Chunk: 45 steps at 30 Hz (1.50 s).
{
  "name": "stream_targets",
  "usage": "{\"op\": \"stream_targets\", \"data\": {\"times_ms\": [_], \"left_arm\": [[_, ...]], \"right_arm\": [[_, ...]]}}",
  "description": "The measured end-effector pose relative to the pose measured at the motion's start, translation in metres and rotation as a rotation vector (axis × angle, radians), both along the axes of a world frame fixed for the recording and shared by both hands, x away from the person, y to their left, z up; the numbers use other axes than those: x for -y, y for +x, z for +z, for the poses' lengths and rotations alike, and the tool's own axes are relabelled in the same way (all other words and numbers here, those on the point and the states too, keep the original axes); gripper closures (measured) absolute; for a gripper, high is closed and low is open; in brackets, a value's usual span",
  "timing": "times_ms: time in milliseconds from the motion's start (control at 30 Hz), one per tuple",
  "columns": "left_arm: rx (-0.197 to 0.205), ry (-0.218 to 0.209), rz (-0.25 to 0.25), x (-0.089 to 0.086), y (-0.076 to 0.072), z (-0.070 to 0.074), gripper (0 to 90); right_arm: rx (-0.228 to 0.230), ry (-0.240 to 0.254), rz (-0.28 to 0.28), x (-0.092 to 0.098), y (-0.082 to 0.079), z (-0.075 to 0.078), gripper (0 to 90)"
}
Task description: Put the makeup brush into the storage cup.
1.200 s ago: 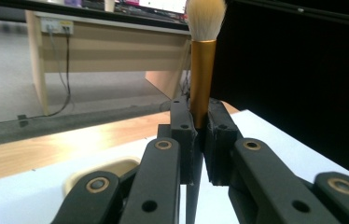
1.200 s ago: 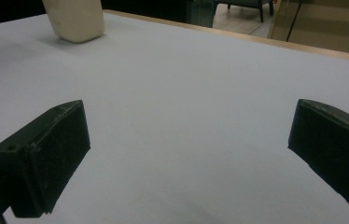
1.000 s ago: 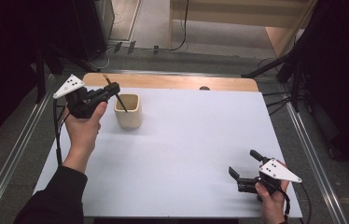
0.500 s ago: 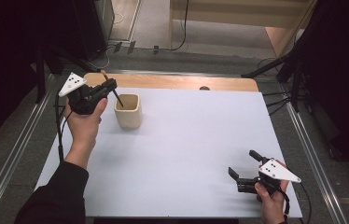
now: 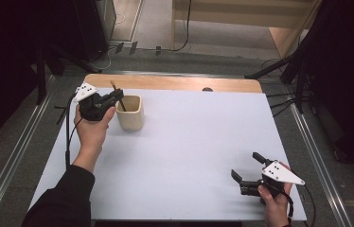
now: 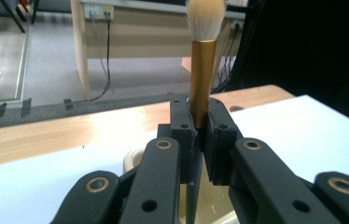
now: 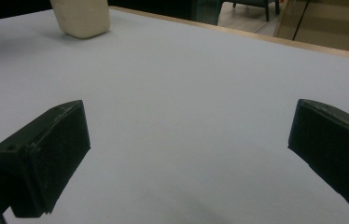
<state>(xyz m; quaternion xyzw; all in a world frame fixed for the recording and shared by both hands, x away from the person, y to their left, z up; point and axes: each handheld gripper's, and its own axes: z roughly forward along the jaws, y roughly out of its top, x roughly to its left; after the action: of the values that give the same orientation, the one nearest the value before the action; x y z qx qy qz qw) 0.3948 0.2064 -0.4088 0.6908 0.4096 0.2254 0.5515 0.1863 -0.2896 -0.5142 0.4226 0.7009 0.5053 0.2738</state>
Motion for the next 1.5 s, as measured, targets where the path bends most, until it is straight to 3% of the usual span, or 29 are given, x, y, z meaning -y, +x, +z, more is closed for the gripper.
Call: {"op": "stream_targets", "data": {"times_ms": [300,400,533,567,600,633,700,733,800,867,933,1100,1333,1500], "left_arm": [[-0.038,0.018,0.005,0.003,0.002,-0.017,84.7],[-0.066,0.046,0.010,0.004,0.003,-0.024,84.7],[-0.076,0.034,-0.011,0.003,0.002,-0.026,82.9],[-0.076,0.034,-0.011,0.003,0.002,-0.026,74.4],[-0.074,0.028,-0.005,0.003,0.001,-0.025,74.4],[-0.075,0.028,0.001,0.003,-0.001,-0.024,56.8],[-0.080,0.035,0.030,0.001,-0.004,-0.022,40.1],[-0.083,0.013,0.029,-0.002,-0.006,-0.022,32.6],[-0.086,-0.012,0.023,-0.007,-0.008,-0.022,22.5],[-0.090,-0.006,0.017,-0.009,-0.010,-0.023,14.7],[-0.087,0.019,0.022,-0.010,-0.013,-0.023,10.3],[-0.070,0.005,0.009,-0.015,-0.022,-0.024,0.0],[-0.072,-0.023,-0.001,-0.020,-0.035,-0.028,0.0],[-0.051,-0.007,0.008,-0.024,-0.050,-0.031,0.0]], "right_arm": [[-0.003,-0.003,0.005,-0.001,0.000,-0.001,0.0],[-0.004,-0.003,0.004,-0.001,0.000,-0.001,0.0],[-0.003,-0.004,0.004,-0.001,0.000,-0.001,0.0],[-0.003,-0.003,0.004,-0.001,0.000,-0.001,0.0],[-0.003,-0.003,0.004,-0.001,0.000,-0.001,0.0],[0.000,-0.004,0.006,-0.001,0.000,-0.001,0.0],[0.000,-0.005,0.005,-0.001,0.000,0.000,0.0],[0.000,-0.004,0.005,-0.001,0.000,0.000,0.0],[-0.001,-0.004,0.006,-0.001,0.000,0.000,0.0],[-0.001,-0.005,0.005,-0.002,0.000,0.000,0.0],[0.000,-0.005,0.007,-0.002,0.000,0.000,0.0],[0.001,-0.004,0.007,-0.002,0.000,0.000,0.0],[0.002,-0.004,0.005,-0.001,0.000,0.000,0.0],[0.002,-0.003,0.006,-0.002,0.000,0.000,0.0]]}}
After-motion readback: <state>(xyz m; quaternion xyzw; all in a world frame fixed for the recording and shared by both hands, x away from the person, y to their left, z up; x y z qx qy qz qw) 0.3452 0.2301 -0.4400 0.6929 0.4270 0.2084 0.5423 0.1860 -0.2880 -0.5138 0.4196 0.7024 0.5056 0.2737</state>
